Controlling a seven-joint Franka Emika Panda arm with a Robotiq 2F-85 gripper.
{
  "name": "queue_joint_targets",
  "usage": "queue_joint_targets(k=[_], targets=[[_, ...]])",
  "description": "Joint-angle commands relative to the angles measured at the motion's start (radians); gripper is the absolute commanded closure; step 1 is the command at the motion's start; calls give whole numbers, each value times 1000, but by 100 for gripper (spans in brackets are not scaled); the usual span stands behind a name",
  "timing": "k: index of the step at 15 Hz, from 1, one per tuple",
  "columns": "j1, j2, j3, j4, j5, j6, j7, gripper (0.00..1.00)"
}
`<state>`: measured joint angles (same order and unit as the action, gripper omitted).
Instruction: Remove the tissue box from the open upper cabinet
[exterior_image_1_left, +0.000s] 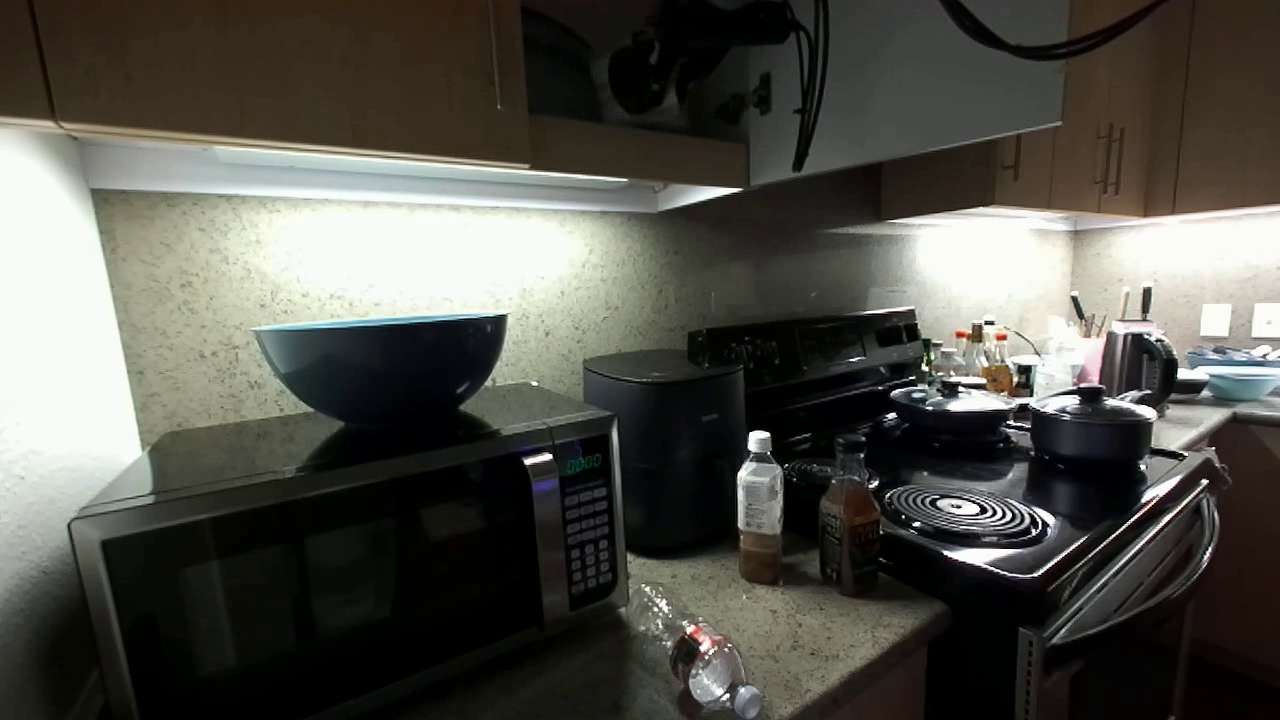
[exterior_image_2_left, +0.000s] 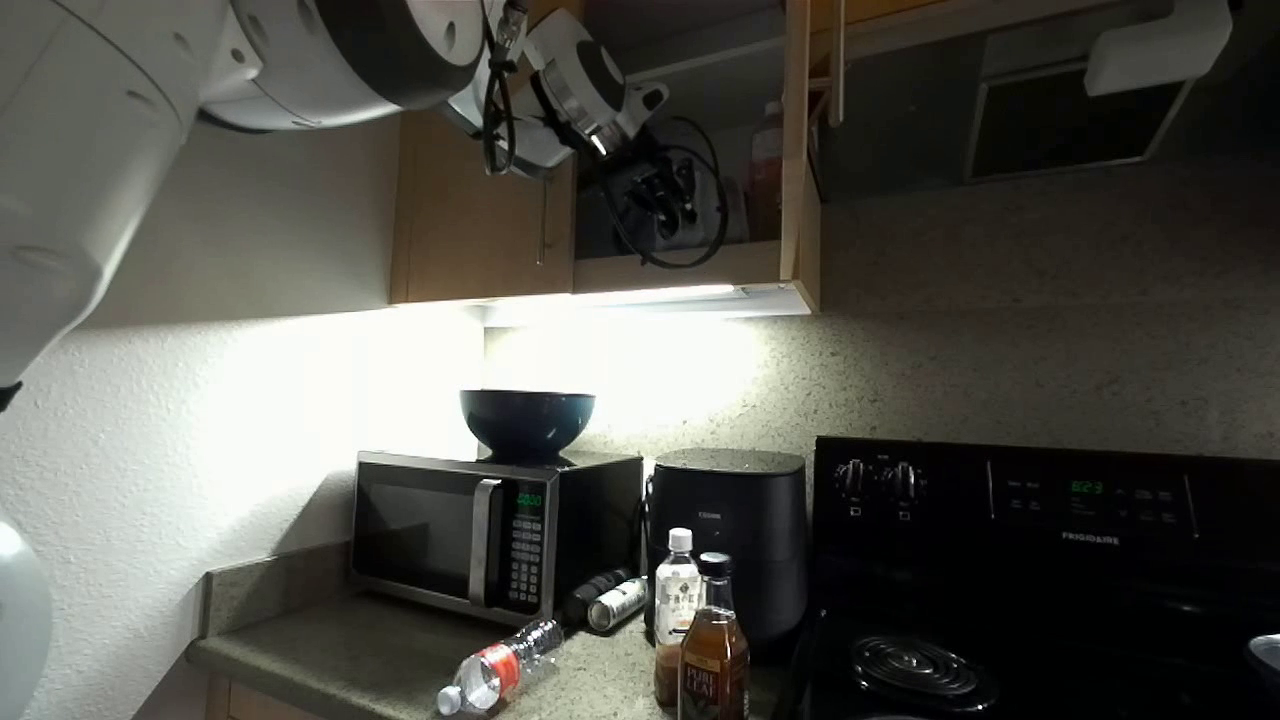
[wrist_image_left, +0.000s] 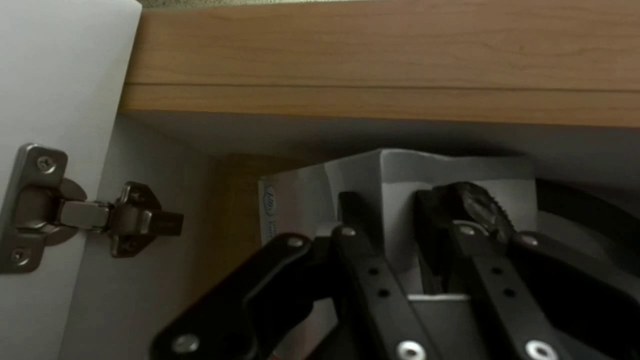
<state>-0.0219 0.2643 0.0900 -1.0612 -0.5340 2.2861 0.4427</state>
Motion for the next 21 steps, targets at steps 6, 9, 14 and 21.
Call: queue_joint_targets(k=[6, 9, 14, 21], targets=[[-39, -166, 66, -53, 312, -62, -227, 94], [-50, -242, 68, -63, 498, -192, -358, 96], [-57, -346, 21, -79, 788, -504, -489, 95], [-42, -368, -17, -53, 869, -717, -483, 89]])
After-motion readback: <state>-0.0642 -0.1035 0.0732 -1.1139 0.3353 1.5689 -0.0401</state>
